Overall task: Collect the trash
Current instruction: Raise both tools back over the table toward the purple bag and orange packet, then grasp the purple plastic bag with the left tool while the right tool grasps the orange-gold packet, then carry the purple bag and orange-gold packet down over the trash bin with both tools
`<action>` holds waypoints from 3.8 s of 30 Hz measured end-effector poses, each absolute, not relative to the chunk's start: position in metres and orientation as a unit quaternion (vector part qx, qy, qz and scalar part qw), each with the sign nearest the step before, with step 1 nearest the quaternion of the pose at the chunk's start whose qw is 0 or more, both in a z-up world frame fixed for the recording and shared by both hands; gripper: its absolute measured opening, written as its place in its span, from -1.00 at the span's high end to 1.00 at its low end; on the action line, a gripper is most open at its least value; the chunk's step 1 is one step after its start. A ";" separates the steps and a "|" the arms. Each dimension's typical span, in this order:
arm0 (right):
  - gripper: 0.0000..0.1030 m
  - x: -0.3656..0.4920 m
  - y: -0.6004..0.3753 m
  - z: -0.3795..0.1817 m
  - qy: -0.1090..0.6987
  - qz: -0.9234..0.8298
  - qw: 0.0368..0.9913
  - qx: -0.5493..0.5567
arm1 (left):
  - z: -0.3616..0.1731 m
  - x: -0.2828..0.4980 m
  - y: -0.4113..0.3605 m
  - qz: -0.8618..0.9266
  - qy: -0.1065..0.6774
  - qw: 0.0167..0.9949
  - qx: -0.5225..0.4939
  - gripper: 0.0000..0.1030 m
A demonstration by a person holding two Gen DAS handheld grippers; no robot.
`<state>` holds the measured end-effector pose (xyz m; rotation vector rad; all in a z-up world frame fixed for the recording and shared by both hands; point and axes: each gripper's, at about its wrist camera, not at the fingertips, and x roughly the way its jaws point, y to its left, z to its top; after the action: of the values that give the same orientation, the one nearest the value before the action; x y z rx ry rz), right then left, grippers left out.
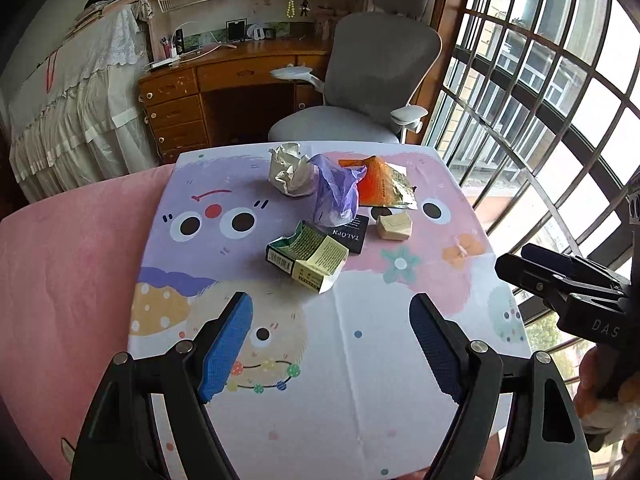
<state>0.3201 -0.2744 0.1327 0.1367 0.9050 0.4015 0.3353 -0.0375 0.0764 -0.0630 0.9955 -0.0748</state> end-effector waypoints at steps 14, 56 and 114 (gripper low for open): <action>-0.39 0.603 -0.300 0.027 0.487 0.257 0.833 -0.056 | -0.045 0.580 -0.113 0.031 0.561 0.827 -0.019 -0.58; 0.81 0.699 -0.175 -0.075 0.503 0.385 0.736 -0.240 | -0.144 0.675 -0.107 0.030 0.587 0.800 -0.117 0.66; 0.82 -0.060 -0.173 -0.083 0.581 0.071 0.809 0.049 | -0.131 -0.052 -0.001 -0.209 0.599 0.773 -0.004 0.69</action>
<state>-0.0601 -0.1733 -0.0826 0.1044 1.2413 0.1527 -0.0517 -0.0011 -0.1306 -0.0085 1.2989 -0.4536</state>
